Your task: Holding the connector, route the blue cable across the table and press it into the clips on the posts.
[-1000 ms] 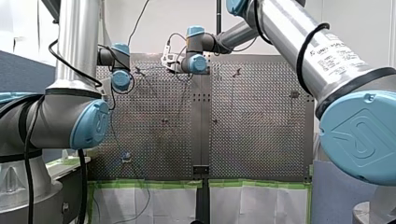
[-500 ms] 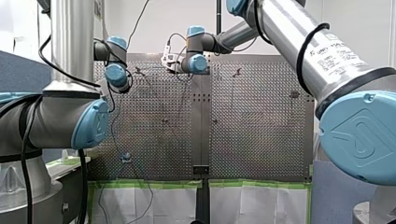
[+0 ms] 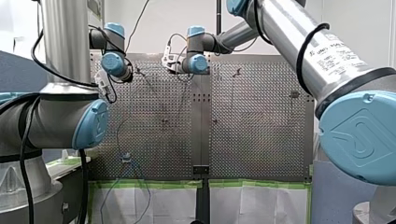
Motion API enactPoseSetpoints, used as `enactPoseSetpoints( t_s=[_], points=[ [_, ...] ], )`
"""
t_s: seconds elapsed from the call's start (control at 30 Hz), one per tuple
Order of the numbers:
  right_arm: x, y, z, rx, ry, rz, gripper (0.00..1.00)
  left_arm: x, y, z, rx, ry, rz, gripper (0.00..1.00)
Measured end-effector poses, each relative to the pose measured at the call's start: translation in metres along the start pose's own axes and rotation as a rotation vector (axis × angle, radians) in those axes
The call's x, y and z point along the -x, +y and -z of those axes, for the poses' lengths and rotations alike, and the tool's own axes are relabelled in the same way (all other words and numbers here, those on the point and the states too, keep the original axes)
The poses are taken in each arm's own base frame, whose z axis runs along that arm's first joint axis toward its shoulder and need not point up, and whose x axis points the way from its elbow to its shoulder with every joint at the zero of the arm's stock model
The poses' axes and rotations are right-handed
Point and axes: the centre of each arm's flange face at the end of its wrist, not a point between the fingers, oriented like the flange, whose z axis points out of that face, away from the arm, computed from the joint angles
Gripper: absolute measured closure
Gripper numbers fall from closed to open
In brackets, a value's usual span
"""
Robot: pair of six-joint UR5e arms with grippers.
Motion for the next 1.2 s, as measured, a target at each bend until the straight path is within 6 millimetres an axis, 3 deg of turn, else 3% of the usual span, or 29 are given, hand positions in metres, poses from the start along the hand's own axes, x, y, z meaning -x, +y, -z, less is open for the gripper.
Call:
enactPoseSetpoints(
  t_s=[0.57,0.9,1.2],
  points=[
    [0.000,0.004,0.000,0.008,-0.004,-0.001,1.00,0.037,-0.046,0.042,-0.168,-0.056,-0.152,0.00],
    [-0.001,0.005,0.000,0.009,-0.003,0.000,1.00,0.015,-0.054,0.027,-0.221,0.004,-0.221,0.00],
    [-0.001,0.008,0.000,0.012,-0.001,0.000,1.00,0.014,-0.063,-0.003,-0.200,-0.025,-0.230,0.00]
  ],
)
